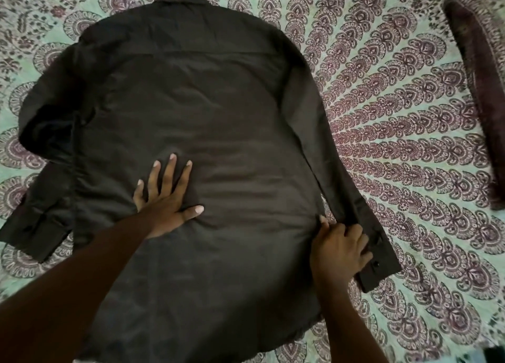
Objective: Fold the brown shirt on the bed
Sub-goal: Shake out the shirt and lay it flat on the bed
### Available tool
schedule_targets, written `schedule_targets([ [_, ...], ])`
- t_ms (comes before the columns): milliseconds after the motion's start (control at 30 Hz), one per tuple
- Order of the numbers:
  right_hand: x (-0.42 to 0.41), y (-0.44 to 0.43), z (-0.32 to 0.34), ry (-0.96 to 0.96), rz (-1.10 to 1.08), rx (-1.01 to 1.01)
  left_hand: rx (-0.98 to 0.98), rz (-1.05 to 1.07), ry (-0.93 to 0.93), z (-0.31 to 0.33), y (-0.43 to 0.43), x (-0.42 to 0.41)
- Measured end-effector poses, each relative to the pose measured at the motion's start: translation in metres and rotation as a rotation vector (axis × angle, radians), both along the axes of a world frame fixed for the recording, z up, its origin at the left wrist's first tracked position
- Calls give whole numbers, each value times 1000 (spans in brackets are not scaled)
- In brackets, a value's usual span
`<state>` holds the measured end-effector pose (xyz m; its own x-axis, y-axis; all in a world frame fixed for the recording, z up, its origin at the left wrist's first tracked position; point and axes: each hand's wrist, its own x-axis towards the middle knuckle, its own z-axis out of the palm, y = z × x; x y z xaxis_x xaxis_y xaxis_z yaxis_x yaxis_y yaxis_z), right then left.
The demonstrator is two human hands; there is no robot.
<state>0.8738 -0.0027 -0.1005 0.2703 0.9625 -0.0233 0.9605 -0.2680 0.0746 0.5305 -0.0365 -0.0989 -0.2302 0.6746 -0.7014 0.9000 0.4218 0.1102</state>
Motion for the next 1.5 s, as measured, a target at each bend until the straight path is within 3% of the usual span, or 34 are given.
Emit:
schedule_targets([
  [167, 13, -29, 4, 11, 306, -84, 44, 20, 11, -4, -3, 0],
  [333, 37, -35, 21, 131, 66, -228, 148, 10, 32, 0, -9, 5],
  [467, 32, -56, 35, 173, 168, -323, 413, 46, 106, 10, -55, 17],
  [667, 52, -96, 48, 635, -306, -211, 390, 529, 141, 21, -195, 40],
  [833, 50, -109, 52, 687, -275, -174, 279, 906, 230, 23, -260, 24],
  [1000, 55, -119, 55, 685, -369, -157, 434, 1087, 143, 27, -293, -7],
  [1167, 53, -117, 54, 577, -382, -198, 404, 1061, 84, 38, -291, -17],
  [1267, 27, -122, 60, 305, -313, -180, 449, 1053, 100, 48, -286, -7],
  [1367, -21, -130, 62, 147, 7, -191, 546, 801, 261, 55, -265, 6],
  [1433, -61, -133, 59, 192, 282, -255, 638, 515, 115, 54, -240, 6],
  [1500, -108, -131, 50, 264, 545, -280, 523, 294, -55, 46, -217, 4],
])
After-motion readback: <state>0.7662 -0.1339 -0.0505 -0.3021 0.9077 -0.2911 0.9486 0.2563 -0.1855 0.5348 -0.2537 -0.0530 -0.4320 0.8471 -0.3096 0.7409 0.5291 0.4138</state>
